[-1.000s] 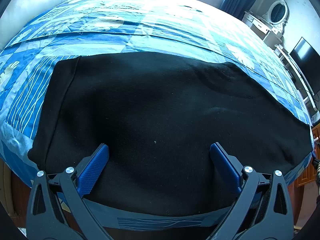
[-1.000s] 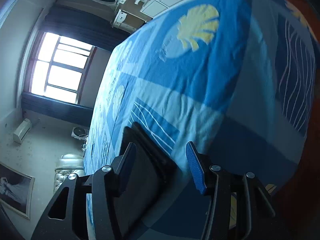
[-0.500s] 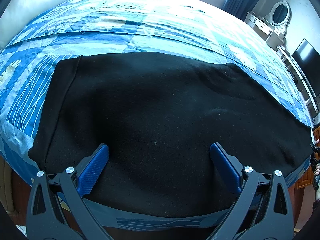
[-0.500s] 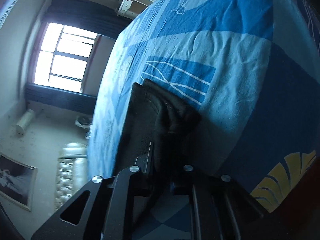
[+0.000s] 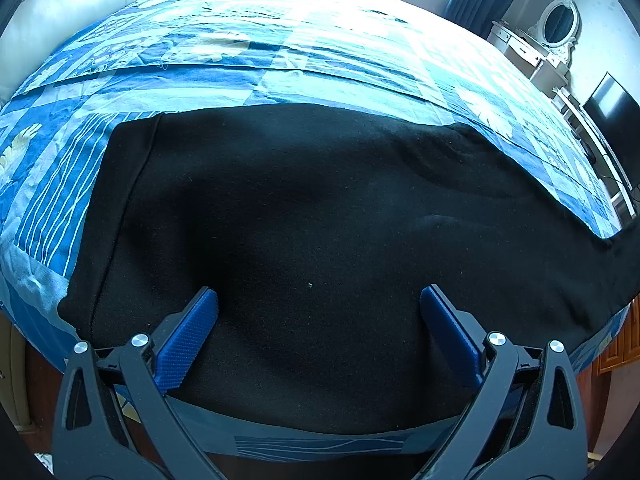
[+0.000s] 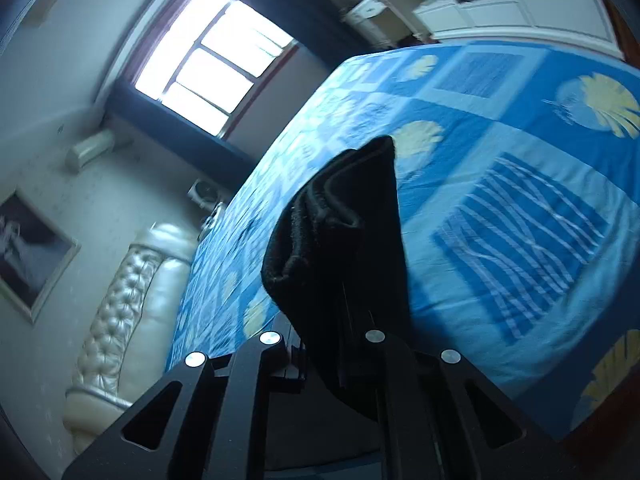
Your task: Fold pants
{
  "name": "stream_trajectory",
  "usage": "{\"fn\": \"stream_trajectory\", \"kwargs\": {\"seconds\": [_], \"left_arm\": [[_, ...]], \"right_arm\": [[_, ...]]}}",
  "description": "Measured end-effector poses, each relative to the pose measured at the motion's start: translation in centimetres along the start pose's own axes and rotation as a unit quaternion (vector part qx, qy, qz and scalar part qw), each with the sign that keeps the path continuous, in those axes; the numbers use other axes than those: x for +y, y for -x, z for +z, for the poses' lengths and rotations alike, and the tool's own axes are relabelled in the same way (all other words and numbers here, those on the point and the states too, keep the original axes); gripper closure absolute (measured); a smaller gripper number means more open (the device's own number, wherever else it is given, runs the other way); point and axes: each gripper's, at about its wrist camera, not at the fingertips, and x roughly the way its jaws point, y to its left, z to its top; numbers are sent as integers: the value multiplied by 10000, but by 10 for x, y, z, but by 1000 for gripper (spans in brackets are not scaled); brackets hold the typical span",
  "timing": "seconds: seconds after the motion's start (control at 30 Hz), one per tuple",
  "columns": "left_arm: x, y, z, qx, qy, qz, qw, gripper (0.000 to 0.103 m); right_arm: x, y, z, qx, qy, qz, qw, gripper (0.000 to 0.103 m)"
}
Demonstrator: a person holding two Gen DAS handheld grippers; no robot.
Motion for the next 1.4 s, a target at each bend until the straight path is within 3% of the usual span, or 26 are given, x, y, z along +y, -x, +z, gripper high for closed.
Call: {"fn": "stream_trajectory", "kwargs": {"seconds": [0.37,0.73,1.23,1.4], "left_arm": [[-1,1,-1,-9,-83,-15,10000,3],[0,3,-2,-11,-124,-47,9999,3],[0,3,-2,-20,-141,-27,9999,3],[-1,3,-3,-35,-167,-8,9999,3]], "right_arm": [[80,-63,-65,771,1198,16,9898,93],[126,-139,-150,1706,2109,-301,9620,93],[151,-159,-218,2188,3387,-763,9119,92],[155,-160,-231,2266,3573,-840,9022,92]]}}
